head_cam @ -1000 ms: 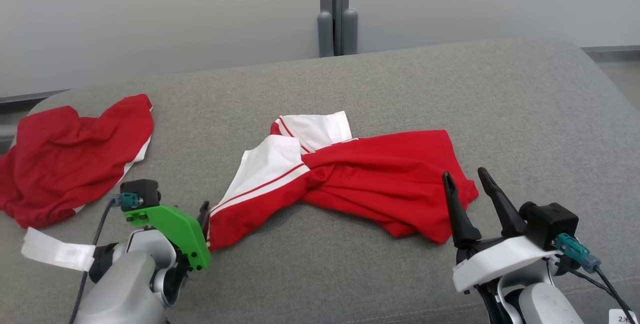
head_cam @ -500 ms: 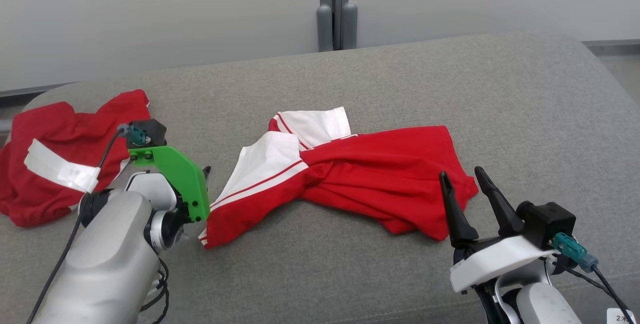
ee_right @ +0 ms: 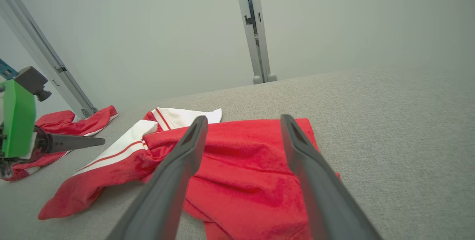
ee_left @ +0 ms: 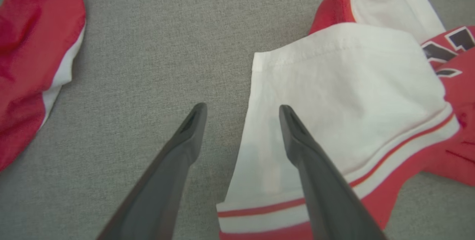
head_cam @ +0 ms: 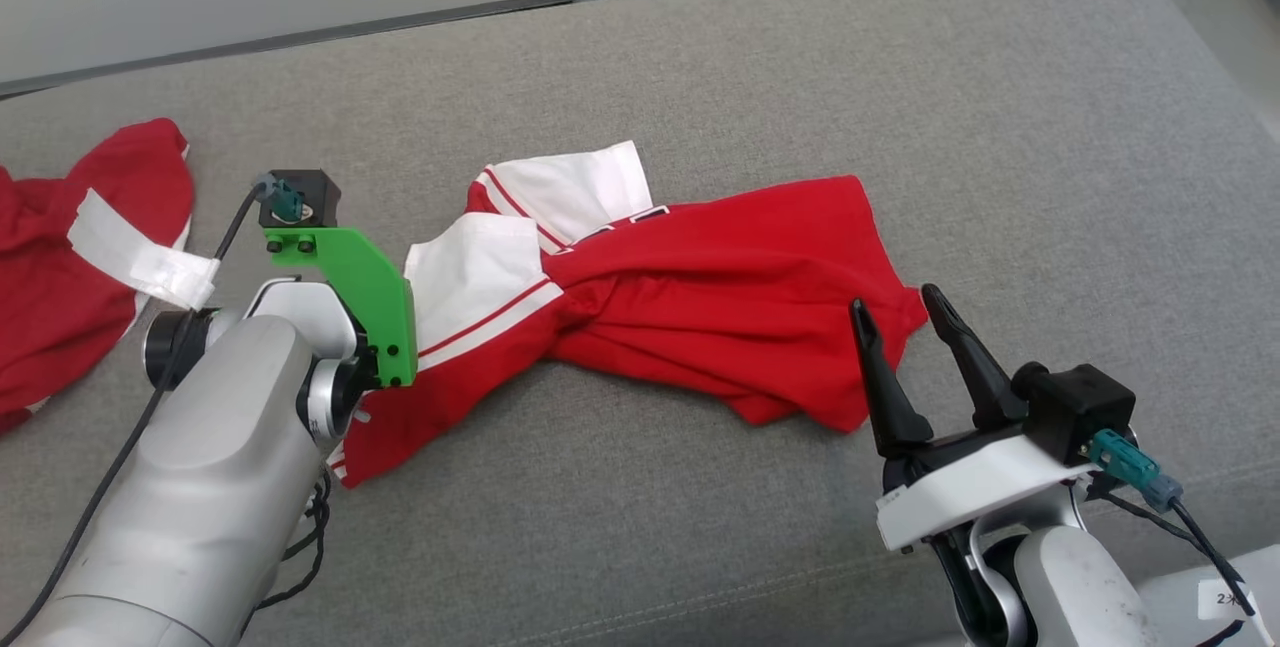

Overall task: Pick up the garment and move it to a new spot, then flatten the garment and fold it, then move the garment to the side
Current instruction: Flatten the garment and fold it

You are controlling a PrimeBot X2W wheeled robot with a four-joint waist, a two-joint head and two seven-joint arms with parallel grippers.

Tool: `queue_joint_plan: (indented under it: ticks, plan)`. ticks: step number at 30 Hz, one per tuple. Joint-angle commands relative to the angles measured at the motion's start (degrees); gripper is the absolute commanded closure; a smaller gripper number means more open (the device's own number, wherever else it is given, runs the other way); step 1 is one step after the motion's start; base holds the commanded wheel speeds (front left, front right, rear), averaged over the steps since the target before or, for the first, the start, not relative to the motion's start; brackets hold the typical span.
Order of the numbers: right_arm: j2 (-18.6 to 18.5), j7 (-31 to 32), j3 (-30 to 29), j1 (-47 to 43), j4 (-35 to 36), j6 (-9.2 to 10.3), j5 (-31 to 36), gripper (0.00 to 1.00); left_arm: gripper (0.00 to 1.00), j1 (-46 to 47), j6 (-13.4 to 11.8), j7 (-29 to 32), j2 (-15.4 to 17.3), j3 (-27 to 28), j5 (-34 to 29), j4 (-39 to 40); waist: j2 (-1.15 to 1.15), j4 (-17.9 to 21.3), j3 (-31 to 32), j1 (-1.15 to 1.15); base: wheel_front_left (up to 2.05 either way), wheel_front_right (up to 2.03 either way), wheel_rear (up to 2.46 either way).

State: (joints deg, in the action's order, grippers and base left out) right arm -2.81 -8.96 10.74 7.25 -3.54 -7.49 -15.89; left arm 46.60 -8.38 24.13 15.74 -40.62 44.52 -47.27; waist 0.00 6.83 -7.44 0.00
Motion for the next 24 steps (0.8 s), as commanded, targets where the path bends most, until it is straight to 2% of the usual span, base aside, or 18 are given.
queue_joint_plan:
  ticks: [1, 20, 21, 22, 23, 24]
  plan:
    - [-0.16, -0.42, 0.19, 0.74, -0.09, 0.00, 0.41, 0.00, 0.00, 1.10, 0.32, -0.43, 0.31, -0.13, -0.53, -0.94, 0.00, 2.86, -3.12, 0.00, 0.00, 0.00, 0.00]
    - [-0.15, -1.09, 2.35, 2.34, -0.79, 0.00, 0.13, 0.00, 0.00, 2.98, 1.92, -2.62, -0.46, -0.11, 0.56, -9.92, 0.00, 7.43, -5.70, 0.00, 0.00, 0.00, 0.00]
    - [-0.15, -1.10, 2.38, 2.35, -0.81, 0.00, 0.14, 0.00, 0.12, 3.06, 2.16, -2.51, -0.57, 0.00, 0.68, -10.28, 0.00, 7.53, -5.77, 0.00, 0.00, 0.00, 0.00]
    - [-0.15, -1.10, 2.38, 2.35, -0.81, 0.00, 0.14, 0.00, 0.12, 3.06, 2.16, -2.51, -0.57, 0.00, 0.68, -10.28, 0.00, 7.53, -5.77, 0.00, 0.00, 0.00, 0.00]
    - [-0.14, -1.12, 2.34, 2.36, -0.81, 0.00, 0.18, 0.00, 0.51, 3.22, 2.28, -2.58, -0.67, 0.02, 0.72, -10.56, 0.00, 7.58, -5.85, 0.00, 0.00, 0.00, 0.00]
    - [-0.14, -1.15, 2.25, 2.35, -0.81, 0.00, 0.22, 0.00, 0.95, 3.28, 2.37, -2.72, -0.85, 0.08, 0.82, -10.86, 0.00, 7.57, -5.90, 0.00, 0.00, 0.00, 0.00]
